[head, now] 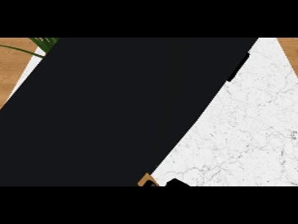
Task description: Pick up the wine, place it into the cabinet and close the cabinet
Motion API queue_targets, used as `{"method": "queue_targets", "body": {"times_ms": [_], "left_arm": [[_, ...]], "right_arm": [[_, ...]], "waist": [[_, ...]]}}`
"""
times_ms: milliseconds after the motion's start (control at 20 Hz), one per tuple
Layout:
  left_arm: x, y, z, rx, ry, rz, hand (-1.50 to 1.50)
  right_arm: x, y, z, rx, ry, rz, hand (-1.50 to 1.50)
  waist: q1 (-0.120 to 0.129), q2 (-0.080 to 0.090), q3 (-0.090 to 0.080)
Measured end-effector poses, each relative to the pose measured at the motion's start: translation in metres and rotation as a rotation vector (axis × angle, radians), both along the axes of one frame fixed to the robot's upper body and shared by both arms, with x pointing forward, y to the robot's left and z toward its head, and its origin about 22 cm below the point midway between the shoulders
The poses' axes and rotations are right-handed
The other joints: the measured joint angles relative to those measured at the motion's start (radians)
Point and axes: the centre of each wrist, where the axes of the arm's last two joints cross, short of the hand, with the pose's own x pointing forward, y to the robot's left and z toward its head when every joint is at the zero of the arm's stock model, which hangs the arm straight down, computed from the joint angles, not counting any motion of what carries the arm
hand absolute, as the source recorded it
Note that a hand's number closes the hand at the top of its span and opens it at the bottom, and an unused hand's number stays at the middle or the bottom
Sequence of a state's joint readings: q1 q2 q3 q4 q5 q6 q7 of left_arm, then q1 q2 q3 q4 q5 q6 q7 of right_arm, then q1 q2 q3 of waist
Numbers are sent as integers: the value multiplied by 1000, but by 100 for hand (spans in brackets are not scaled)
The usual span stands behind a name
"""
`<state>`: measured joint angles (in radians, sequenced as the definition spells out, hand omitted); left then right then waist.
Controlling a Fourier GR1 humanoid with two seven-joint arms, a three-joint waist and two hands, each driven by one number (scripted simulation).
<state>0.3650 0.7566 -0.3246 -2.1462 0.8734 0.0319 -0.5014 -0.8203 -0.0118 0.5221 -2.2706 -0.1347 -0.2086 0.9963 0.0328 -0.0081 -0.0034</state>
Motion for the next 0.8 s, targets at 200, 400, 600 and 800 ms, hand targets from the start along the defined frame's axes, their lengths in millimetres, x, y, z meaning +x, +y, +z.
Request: {"method": "queue_targets", "body": {"times_ms": [200,400,600,800], "left_arm": [[1,31,5,7,-11,-12,150],[3,51,10,0,-9,-38,150],[8,70,17,6,-13,-55,150],[9,82,21,2,-22,-65,150]], "right_arm": [[10,37,2,-28,-17,-8,150],[32,72,4,-38,-46,-78,150],[61,102,5,-47,-62,-154,150],[96,119,5,-38,-48,-227,150]], "waist": [[6,1,0],[13,4,0],[20,9,0],[26,13,1]]}}
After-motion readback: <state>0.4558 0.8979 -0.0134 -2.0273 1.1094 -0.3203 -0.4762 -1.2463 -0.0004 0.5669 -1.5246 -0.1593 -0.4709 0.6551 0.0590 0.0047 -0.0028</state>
